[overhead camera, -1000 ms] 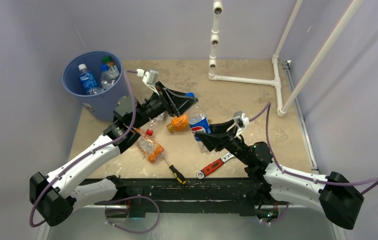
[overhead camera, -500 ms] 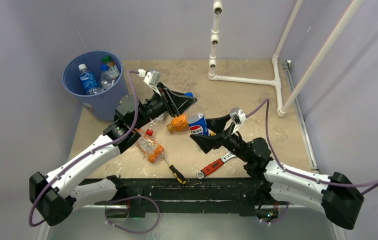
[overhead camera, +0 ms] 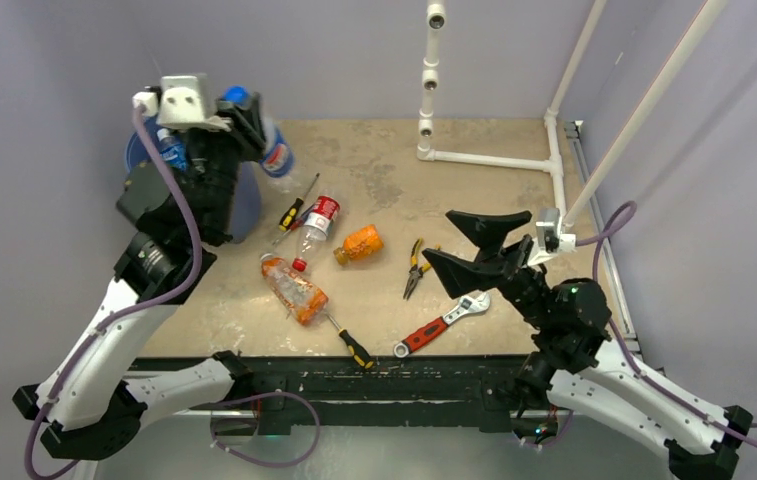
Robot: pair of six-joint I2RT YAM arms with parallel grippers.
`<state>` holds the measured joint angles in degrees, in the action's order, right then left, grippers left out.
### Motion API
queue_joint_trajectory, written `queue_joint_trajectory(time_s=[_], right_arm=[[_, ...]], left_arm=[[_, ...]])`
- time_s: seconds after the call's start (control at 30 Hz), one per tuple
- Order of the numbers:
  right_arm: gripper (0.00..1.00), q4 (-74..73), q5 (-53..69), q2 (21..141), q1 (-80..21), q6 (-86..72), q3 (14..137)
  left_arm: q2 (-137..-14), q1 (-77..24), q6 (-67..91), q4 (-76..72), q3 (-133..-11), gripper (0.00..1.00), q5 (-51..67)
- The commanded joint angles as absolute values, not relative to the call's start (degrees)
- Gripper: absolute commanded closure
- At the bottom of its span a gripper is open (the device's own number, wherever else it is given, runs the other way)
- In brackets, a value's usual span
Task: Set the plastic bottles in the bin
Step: Pick up the plastic bottle at the center of the board, then place the plastic bottle in the trash bin.
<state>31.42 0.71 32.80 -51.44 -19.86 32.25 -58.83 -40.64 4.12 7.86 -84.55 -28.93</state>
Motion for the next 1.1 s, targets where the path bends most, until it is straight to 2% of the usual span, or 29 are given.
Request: queue_joint_trajectory(time_s=[0.0, 0.1, 0.27, 0.47, 0.9, 1.07], right_arm=[[0.01, 25.28, -3.14, 32.40, -51.77, -17.80, 31.75], [0.01, 25.05, -4.30, 33.26, -51.77, -17.75, 31.41], [0.01, 25.31, -3.81, 32.99, -51.77, -17.32, 31.02], [0.01, 25.65, -2.32, 31.52, -51.77, -18.19, 29.20], [0.01, 25.31, -1.57, 29.75, -51.77, -18.63, 27.22], [0.01, 25.49, -1.57, 29.89, -51.77, -18.63, 26.78]], left_arm=[[-61.60, -40.40, -24.16, -3.45, -85.78, 1.00, -58.12], [-65.13, -38.03, -37.57, -18.47, -84.09, 1.00, -62.09], [-69.85, -27.11, -31.04, -19.77, -90.74, 1.00, -59.14], [-75.39, -25.61, -44.31, -38.24, -87.73, 1.00, -59.95], [-76.73, -14.00, -33.50, -39.39, -71.76, 1.00, -59.05], [-76.99, -11.58, -25.77, -35.32, -68.64, 1.00, -57.79]])
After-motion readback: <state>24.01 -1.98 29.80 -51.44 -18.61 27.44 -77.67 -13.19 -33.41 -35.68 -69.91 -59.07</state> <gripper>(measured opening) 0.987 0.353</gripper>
